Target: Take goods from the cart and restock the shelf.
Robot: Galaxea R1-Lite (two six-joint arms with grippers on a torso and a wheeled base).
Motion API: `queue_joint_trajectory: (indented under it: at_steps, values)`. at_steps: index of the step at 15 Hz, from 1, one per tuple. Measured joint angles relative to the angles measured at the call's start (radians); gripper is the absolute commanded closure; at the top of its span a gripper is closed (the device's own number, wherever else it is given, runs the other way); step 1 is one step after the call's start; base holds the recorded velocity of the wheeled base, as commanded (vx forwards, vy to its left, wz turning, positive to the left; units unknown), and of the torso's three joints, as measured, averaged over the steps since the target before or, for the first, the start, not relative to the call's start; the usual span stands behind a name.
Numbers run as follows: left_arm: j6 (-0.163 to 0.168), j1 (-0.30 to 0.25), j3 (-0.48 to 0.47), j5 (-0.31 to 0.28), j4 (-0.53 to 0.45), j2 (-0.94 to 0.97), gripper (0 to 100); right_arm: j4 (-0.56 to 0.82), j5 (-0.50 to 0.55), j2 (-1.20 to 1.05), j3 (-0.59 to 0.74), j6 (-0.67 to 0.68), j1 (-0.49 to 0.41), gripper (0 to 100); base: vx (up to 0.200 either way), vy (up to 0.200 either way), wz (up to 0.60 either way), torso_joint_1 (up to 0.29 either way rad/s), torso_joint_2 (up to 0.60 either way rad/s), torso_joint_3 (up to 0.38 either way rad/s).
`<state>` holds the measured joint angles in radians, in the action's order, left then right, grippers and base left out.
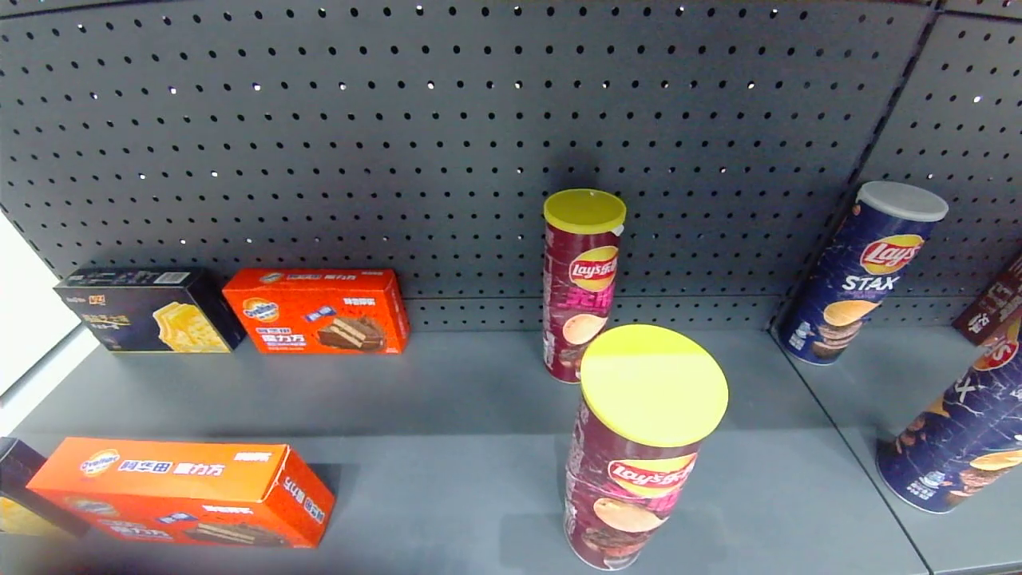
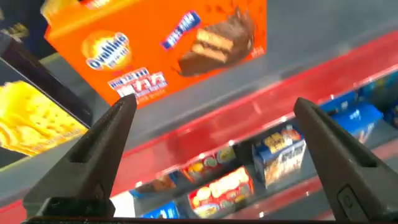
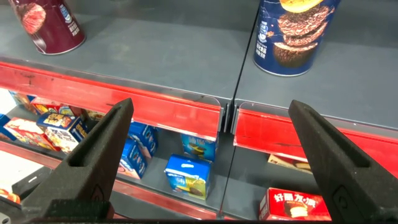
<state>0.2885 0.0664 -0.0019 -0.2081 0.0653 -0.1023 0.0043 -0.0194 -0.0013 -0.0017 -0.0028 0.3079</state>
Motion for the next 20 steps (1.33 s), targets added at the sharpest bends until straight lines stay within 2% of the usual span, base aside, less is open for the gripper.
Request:
queue_joint_trajectory:
  at_steps: [1,2,5,8,9,11,12,13,14,15,16,17,19,20]
  values:
    - [-0.027,-0.002,0.001,0.020,0.001,0.006,0,0.000,0.000,0.000,0.000,0.000,0.000,0,0.000,0.000,0.00,0.000,0.00,0.000]
    - [-0.040,-0.006,0.001,0.031,0.003,0.010,0,0.000,0.000,0.000,0.000,0.000,0.000,0,0.000,0.000,0.00,0.000,0.00,0.000]
    - [-0.135,-0.066,0.002,0.112,0.001,0.049,0,0.000,0.000,0.000,0.000,0.000,0.000,0,0.000,0.000,0.00,0.000,0.00,0.000]
    - [-0.180,-0.069,0.002,0.123,0.000,0.080,0,0.000,0.000,0.000,0.000,0.001,-0.001,0,0.000,0.000,0.00,0.000,0.00,0.000]
    - [-0.207,-0.069,0.002,0.122,0.000,0.085,0,0.000,0.000,0.000,0.000,0.001,0.000,0,0.000,0.000,0.00,0.000,0.00,0.000]
    - [-0.171,-0.069,0.002,0.078,-0.003,0.091,0,0.000,0.000,0.000,0.000,0.001,0.000,0,0.000,0.000,0.00,0.000,0.00,0.000]
    - [-0.170,-0.069,0.002,0.061,-0.001,0.093,0,-0.001,0.000,0.000,0.000,0.001,0.000,0,0.000,0.000,0.00,0.000,0.00,0.000]
    - [-0.191,-0.069,0.002,0.079,0.000,0.094,0,0.000,0.000,0.000,0.000,0.001,0.000,0,0.000,0.000,0.00,0.000,0.00,0.000]
    - [-0.198,-0.070,0.002,0.142,-0.008,0.094,0,-0.001,0.000,0.000,0.000,0.001,0.000,0,0.000,0.000,0.00,0.000,0.00,0.000]
    - [-0.223,-0.070,0.002,0.241,-0.041,0.095,0,0.000,0.000,0.000,0.000,0.001,0.000,0,0.000,0.000,0.00,0.000,0.00,0.000]
    - [-0.259,-0.070,0.001,0.279,-0.072,0.095,0,0.000,0.000,0.000,0.000,0.001,0.000,0,0.000,0.000,0.00,0.000,0.00,0.000]
    - [-0.263,-0.070,-0.002,0.244,-0.077,0.095,0,-0.001,0.000,0.000,0.000,0.001,0.000,0,0.000,0.000,0.00,0.000,0.00,0.000]
    - [-0.257,-0.067,-0.003,0.125,-0.083,0.095,0,-0.001,0.000,0.000,0.000,0.001,0.000,0,0.000,0.000,0.00,0.000,0.00,0.000]
    - [-0.256,-0.066,-0.003,0.132,-0.083,0.095,0,0.000,0.000,0.000,0.000,0.001,0.000,0,0.000,0.000,0.00,0.000,0.00,0.000]
